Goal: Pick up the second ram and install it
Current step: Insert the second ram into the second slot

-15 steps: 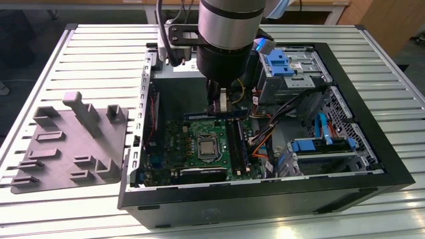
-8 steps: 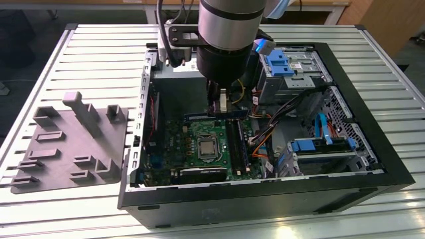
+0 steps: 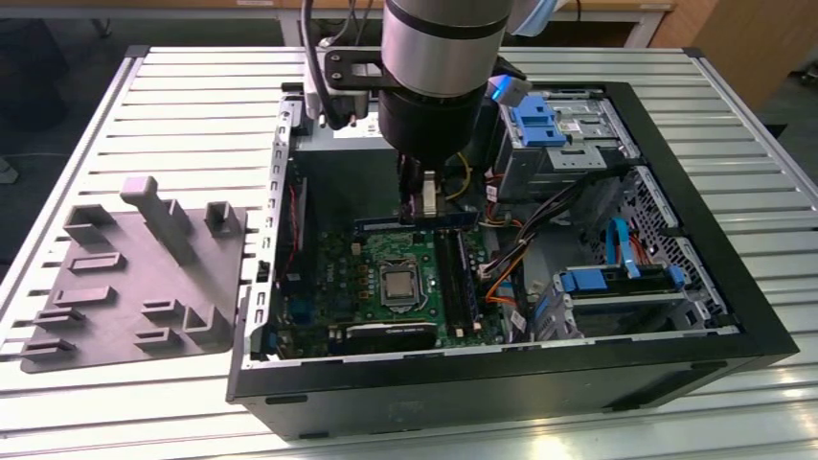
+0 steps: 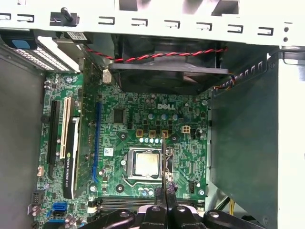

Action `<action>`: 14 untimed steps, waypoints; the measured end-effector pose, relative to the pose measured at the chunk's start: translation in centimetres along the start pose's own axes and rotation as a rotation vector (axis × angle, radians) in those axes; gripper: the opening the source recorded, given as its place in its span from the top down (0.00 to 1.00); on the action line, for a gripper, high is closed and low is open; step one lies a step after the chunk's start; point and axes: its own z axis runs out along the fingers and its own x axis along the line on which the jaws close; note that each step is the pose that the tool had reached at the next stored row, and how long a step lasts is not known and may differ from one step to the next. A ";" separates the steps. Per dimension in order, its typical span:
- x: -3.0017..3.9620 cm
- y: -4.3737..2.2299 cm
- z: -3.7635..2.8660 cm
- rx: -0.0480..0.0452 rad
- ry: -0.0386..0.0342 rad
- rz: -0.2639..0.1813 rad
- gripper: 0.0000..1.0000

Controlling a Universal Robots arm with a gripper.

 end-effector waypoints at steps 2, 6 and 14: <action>0.00 0.00 0.00 0.0004 -0.0007 0.011 0.88; 0.00 -0.01 0.00 0.0021 -0.0032 0.054 0.88; 0.00 0.00 0.01 0.0060 -0.0090 0.155 0.88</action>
